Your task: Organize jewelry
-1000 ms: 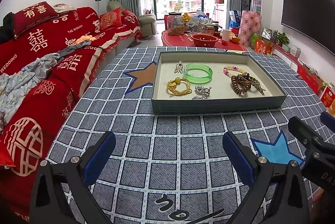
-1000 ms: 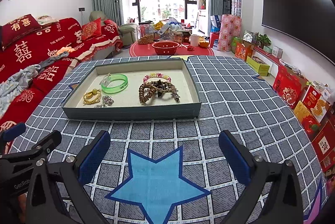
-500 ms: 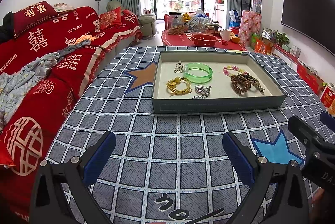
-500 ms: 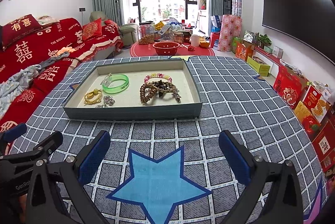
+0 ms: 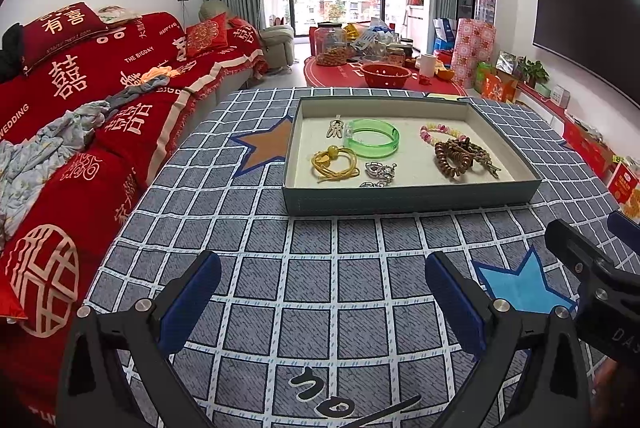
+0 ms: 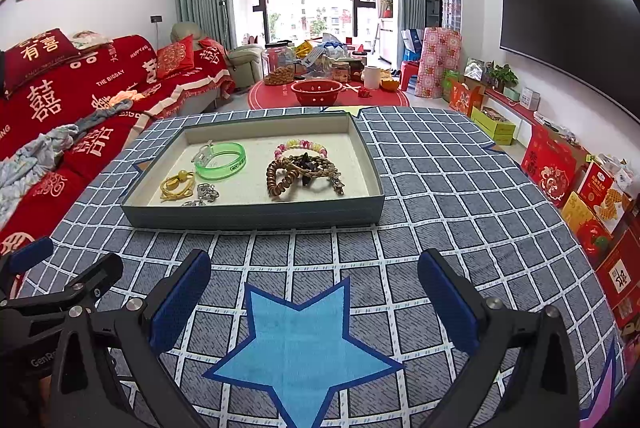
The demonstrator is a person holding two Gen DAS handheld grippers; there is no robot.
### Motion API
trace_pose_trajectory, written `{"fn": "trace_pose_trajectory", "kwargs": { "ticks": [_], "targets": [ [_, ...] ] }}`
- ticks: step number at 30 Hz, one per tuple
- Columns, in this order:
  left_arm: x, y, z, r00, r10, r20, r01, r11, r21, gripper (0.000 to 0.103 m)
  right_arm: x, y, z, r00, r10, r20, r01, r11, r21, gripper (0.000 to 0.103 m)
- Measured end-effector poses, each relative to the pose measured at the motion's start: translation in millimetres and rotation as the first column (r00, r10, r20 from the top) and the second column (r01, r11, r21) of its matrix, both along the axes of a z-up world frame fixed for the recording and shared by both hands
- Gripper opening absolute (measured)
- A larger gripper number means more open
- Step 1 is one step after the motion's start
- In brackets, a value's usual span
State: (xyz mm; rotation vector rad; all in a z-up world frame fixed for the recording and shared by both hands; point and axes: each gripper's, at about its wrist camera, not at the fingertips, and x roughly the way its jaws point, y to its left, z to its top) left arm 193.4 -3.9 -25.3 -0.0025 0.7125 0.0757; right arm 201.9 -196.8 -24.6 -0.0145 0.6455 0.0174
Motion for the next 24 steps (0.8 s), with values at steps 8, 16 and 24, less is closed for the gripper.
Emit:
{"fn": "trace_pose_trajectory", "kwargs": {
  "ticks": [8,16,24],
  "targets": [
    [0.0,0.0,-0.1,1.000,-0.001,-0.003,0.001,1.000,-0.001,0.103,0.2,1.2,-0.1,1.000,0.002,0.000,-0.002,1.000,-0.001,0.103],
    [-0.2,1.6,0.1,1.000,0.000,-0.005,0.000,1.000,-0.016,0.103,0.4,2.5,-0.1,1.000,0.002,0.000,-0.002,1.000,0.000,0.103],
    [0.1,2.0,0.5,1.000,0.001,-0.006,-0.001,1.000,-0.016,0.103,0.4,2.0,-0.2,1.000,0.003,0.001,-0.003,1.000,0.000,0.103]
  ]
}}
